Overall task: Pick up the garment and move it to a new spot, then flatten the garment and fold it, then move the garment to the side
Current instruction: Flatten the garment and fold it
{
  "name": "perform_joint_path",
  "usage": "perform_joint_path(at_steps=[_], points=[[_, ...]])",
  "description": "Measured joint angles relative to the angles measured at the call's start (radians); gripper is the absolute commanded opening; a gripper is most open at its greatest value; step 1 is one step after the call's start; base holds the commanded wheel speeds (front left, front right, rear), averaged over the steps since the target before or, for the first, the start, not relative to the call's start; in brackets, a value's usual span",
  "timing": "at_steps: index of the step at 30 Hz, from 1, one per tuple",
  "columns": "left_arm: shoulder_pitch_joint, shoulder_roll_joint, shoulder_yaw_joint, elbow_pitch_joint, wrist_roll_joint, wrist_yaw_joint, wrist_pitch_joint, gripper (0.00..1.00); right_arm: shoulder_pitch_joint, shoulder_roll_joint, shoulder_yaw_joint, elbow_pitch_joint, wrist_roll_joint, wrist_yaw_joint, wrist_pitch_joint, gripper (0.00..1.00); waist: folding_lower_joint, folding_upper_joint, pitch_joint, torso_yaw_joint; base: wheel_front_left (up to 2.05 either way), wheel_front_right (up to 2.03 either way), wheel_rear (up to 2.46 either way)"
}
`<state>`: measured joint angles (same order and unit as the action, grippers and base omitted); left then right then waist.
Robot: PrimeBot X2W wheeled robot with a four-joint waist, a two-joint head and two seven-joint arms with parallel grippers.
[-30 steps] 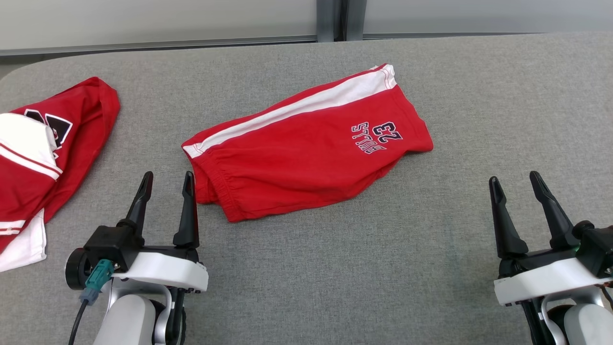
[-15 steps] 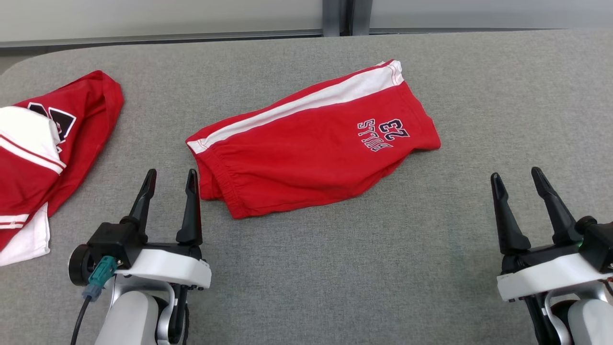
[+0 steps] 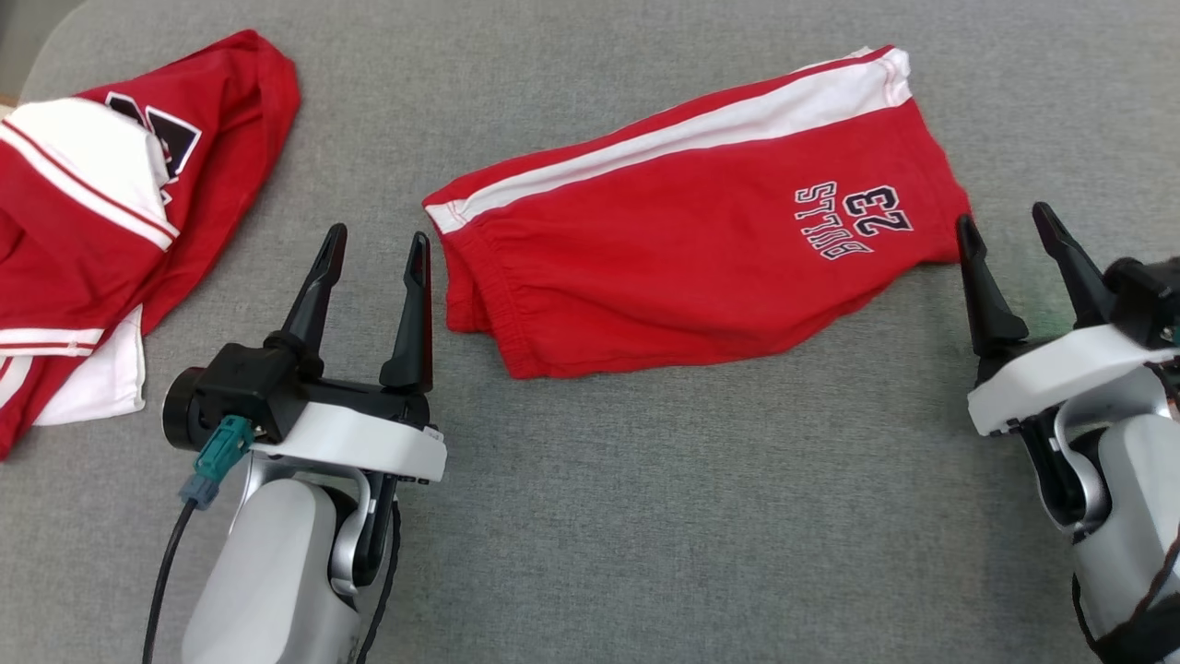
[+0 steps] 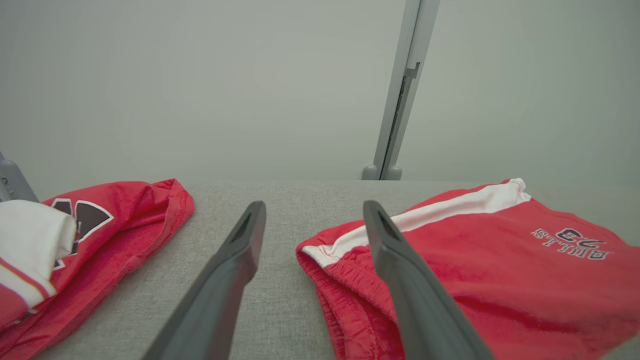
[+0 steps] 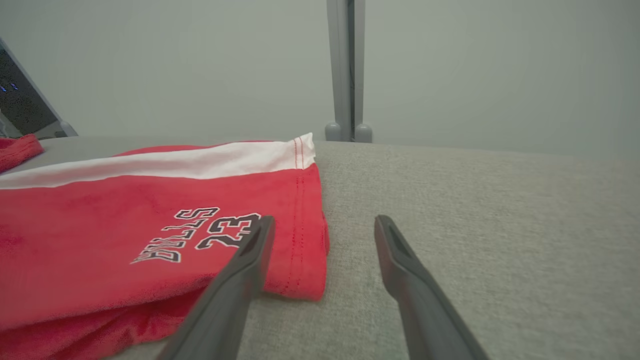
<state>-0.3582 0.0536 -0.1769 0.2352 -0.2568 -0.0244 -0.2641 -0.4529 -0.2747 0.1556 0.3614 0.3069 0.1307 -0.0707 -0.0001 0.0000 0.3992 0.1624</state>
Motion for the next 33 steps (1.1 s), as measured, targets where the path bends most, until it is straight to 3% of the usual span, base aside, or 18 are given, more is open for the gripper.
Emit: perform_joint_path(at_steps=[9, 10, 11, 12, 23, 33], points=[[-0.024, -0.004, -0.021, -0.001, -0.022, 0.004, 0.000, 1.00, -0.164, 0.000, 0.097, 0.249, 0.072, 0.000, 0.019, 1.00, 0.0000, 0.0000, 0.049, 0.054, 0.00, 0.00, 0.00], [-0.024, -0.004, -0.023, -0.002, -0.026, 0.006, 0.000, 1.00, -0.174, 0.002, 0.103, 0.263, 0.086, 0.000, 0.020, 0.84, 0.0001, 0.0000, 0.050, 0.053, 0.00, 0.00, 0.00], [-0.025, -0.004, -0.024, -0.003, -0.027, 0.008, 0.000, 1.00, -0.183, 0.004, 0.111, 0.273, 0.104, 0.000, 0.027, 0.20, 0.0001, 0.0000, 0.050, 0.051, 0.00, 0.00, 0.00], [-0.025, -0.004, -0.025, -0.004, -0.027, 0.008, 0.000, 1.00, -0.190, 0.004, 0.123, 0.279, 0.113, 0.000, 0.028, 0.00, 0.0001, 0.0000, 0.051, 0.049, 0.00, 0.00, 0.00], [-0.007, -0.005, -0.003, 0.006, -0.014, 0.010, 0.000, 1.00, -0.125, 0.040, 0.207, 0.258, 0.230, 0.000, -0.081, 0.00, 0.0000, 0.0000, 0.006, -0.012, 0.00, 0.00, 0.00], [0.042, 0.008, 0.028, 0.016, 0.005, 0.003, 0.000, 1.00, 0.117, 0.086, 0.105, 0.159, 0.230, 0.001, -0.148, 0.00, 0.0000, 0.0000, -0.069, -0.068, 0.00, 0.00, 0.00]])
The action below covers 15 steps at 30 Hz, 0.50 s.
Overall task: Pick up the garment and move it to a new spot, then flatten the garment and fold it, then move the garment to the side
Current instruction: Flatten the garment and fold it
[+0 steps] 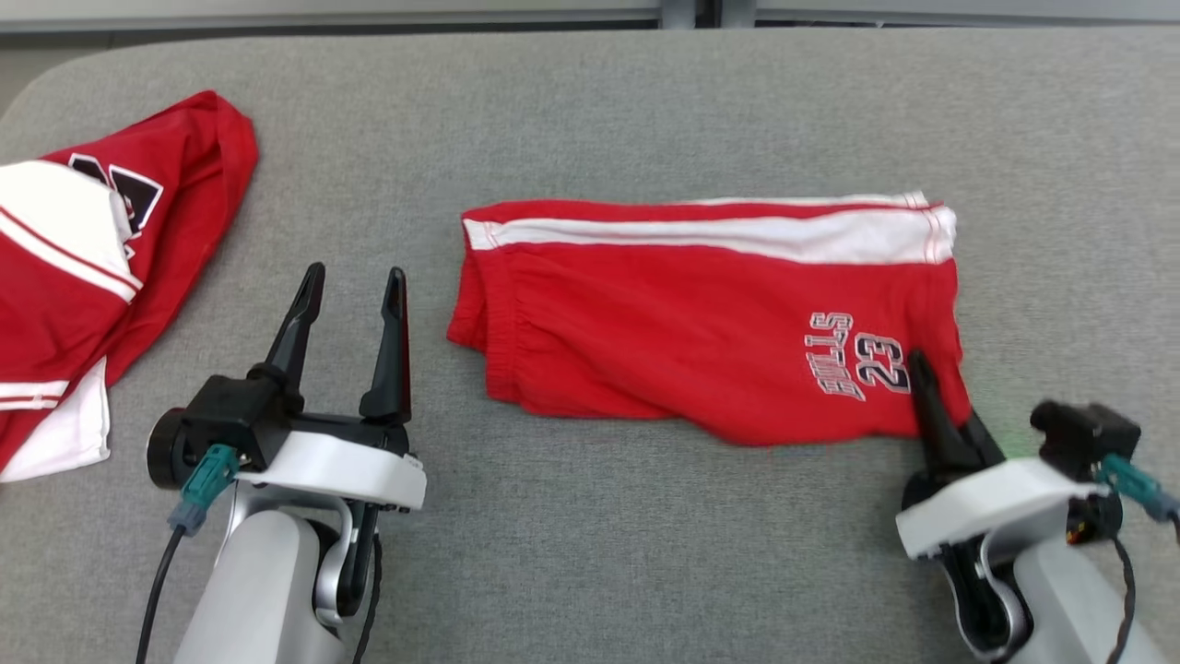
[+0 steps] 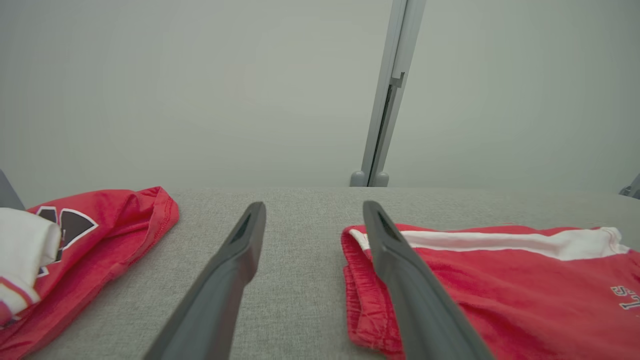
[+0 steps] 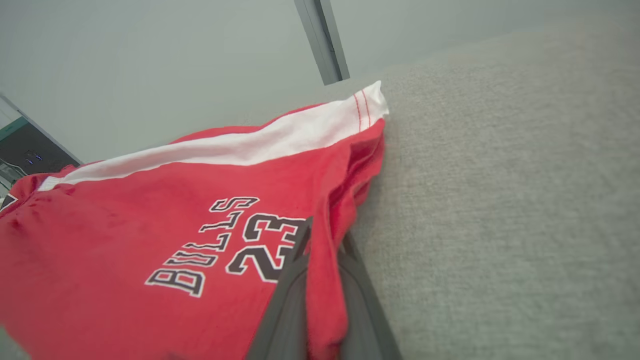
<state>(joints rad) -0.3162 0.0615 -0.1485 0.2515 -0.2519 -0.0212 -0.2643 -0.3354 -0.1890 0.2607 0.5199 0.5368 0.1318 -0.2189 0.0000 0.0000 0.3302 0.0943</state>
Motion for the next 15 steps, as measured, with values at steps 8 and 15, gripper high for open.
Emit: perform_joint_path(at_steps=[8, 15], points=[[0.024, 0.000, 0.007, -0.001, 0.000, 0.000, 0.000, 1.00, 0.102, 0.022, -0.103, -0.026, -0.040, 0.000, 0.009, 0.00, 0.0000, 0.0000, -0.031, -0.025, 0.00, 0.00, 0.00], [0.025, 0.001, 0.004, 0.000, 0.000, 0.000, 0.000, 1.00, 0.126, 0.045, -0.156, -0.069, -0.066, 0.000, 0.042, 0.00, 0.0000, 0.0000, -0.032, -0.031, 0.00, 0.00, 0.00]])
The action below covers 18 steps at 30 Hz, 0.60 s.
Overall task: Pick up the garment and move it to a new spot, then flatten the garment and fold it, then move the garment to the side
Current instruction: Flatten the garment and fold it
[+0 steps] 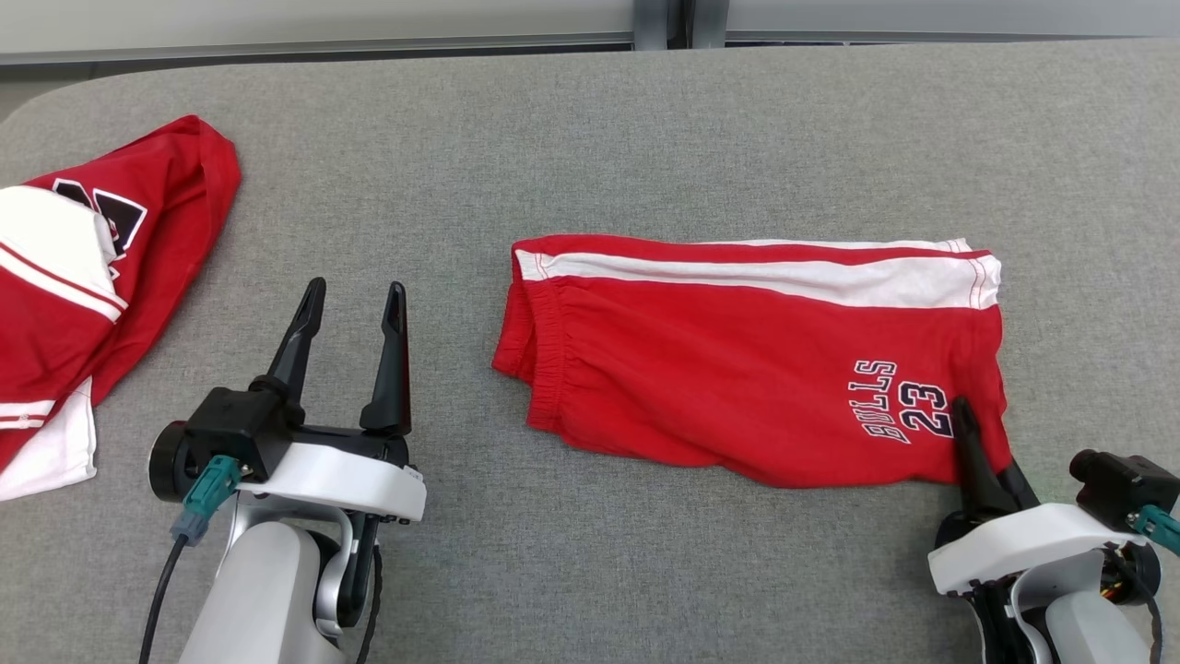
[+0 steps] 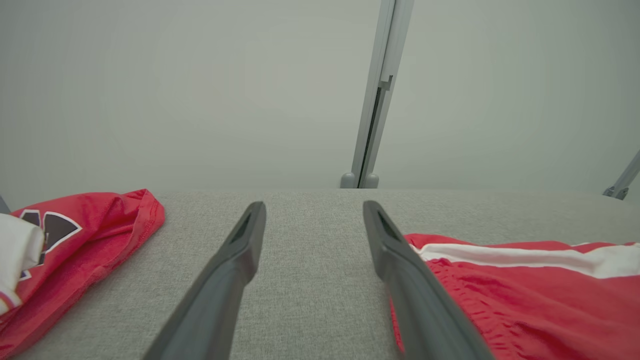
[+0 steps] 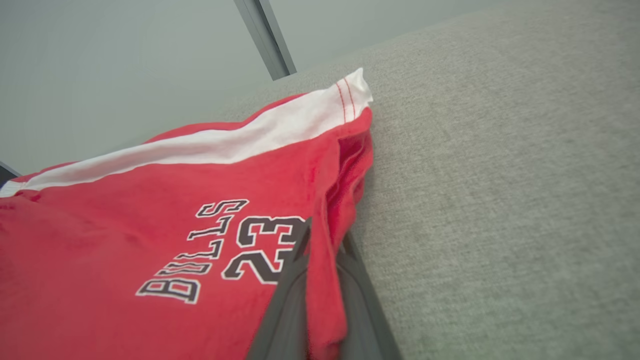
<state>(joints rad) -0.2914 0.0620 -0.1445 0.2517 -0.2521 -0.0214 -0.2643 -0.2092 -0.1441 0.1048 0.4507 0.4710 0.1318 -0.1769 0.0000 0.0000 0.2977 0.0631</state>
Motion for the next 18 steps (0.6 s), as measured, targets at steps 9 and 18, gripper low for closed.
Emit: perform_joint_path(at_steps=[9, 18], points=[[-0.001, -0.002, -0.009, 0.007, -0.003, 0.000, 0.000, 1.00, -0.029, 0.014, 0.013, -0.149, -0.047, -0.001, 0.074, 0.00, 0.0000, 0.0000, 0.000, 0.006, 0.00, 0.00, 0.00], [-0.011, -0.007, -0.032, 0.007, -0.008, 0.000, 0.000, 1.00, -0.209, 0.037, 0.255, -0.292, -0.083, -0.001, 0.202, 0.00, 0.0000, 0.0000, 0.003, 0.042, 0.00, 0.00, 0.00]])
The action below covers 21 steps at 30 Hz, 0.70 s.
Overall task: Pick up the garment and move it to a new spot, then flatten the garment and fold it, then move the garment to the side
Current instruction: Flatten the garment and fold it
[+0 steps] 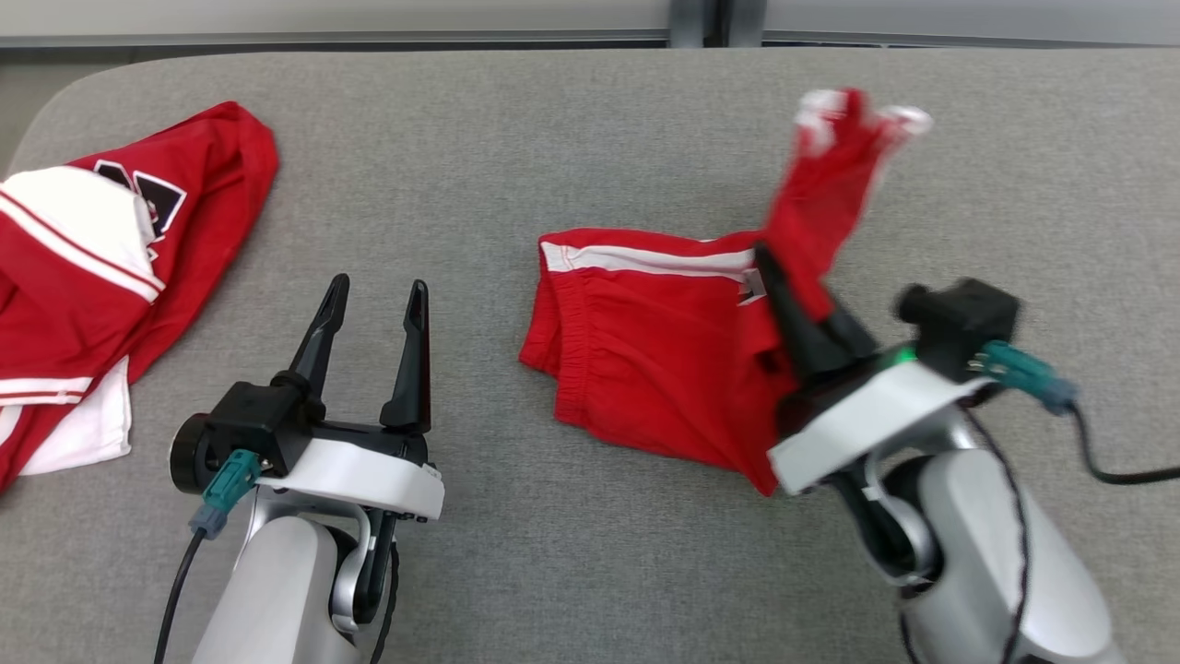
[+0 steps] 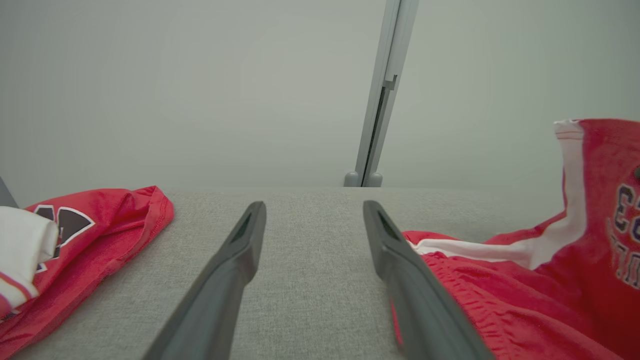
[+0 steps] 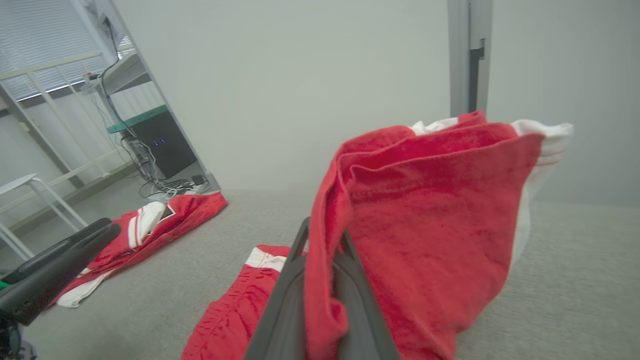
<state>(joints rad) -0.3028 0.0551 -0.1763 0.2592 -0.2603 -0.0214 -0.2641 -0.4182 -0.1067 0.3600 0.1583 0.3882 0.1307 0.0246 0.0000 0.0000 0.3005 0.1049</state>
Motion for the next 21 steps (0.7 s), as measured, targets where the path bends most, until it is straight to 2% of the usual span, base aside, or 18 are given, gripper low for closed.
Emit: perform_joint_path(at_steps=[3, 6, 10, 15, 16, 17, 18, 21], points=[[-0.009, -0.001, -0.002, 0.000, -0.008, 0.001, 0.000, 1.00, -0.046, 0.016, 0.106, 0.031, 0.026, 0.000, 0.022, 0.00, 0.0000, 0.0000, 0.004, 0.020, 0.00, 0.00, 0.00], [-0.010, -0.002, -0.004, -0.001, -0.013, 0.001, 0.000, 1.00, -0.064, 0.024, 0.186, 0.112, 0.045, 0.000, 0.049, 0.00, 0.0000, 0.0000, 0.010, 0.038, 0.00, 0.00, 0.00], [-0.010, -0.003, -0.009, -0.002, -0.021, 0.005, 0.000, 1.00, -0.077, 0.027, 0.249, 0.211, 0.066, 0.000, 0.053, 0.00, 0.0000, 0.0000, 0.021, 0.053, 0.00, 0.00, 0.00], [-0.010, -0.004, -0.009, -0.004, -0.022, 0.009, 0.000, 1.00, -0.108, 0.026, 0.305, 0.264, 0.087, 0.000, 0.025, 0.00, 0.0000, 0.0000, 0.033, 0.052, 0.00, 0.00, 0.00], [-0.010, -0.004, -0.009, -0.004, -0.022, 0.010, 0.000, 1.00, -0.114, 0.025, 0.312, 0.270, 0.088, 0.000, 0.010, 0.25, 0.0000, 0.0000, 0.034, 0.050, 0.00, 0.00, 0.00], [-0.010, -0.004, -0.009, -0.004, -0.022, 0.011, 0.000, 1.00, -0.118, 0.023, 0.316, 0.273, 0.090, 0.000, -0.001, 0.82, 0.0000, 0.0000, 0.034, 0.048, 0.00, 0.00, 0.00], [-0.010, -0.005, -0.009, -0.004, -0.022, 0.012, 0.000, 1.00, -0.122, 0.021, 0.324, 0.275, 0.098, 0.000, -0.008, 1.00, 0.0000, 0.0000, 0.033, 0.047, 0.00, 0.00, 0.00], [-0.010, -0.005, -0.008, -0.002, -0.022, 0.013, 0.000, 1.00, -0.128, 0.020, 0.341, 0.247, 0.127, 0.000, -0.052, 1.00, 0.0001, 0.0000, 0.030, 0.041, 0.00, 0.00, 0.00]])
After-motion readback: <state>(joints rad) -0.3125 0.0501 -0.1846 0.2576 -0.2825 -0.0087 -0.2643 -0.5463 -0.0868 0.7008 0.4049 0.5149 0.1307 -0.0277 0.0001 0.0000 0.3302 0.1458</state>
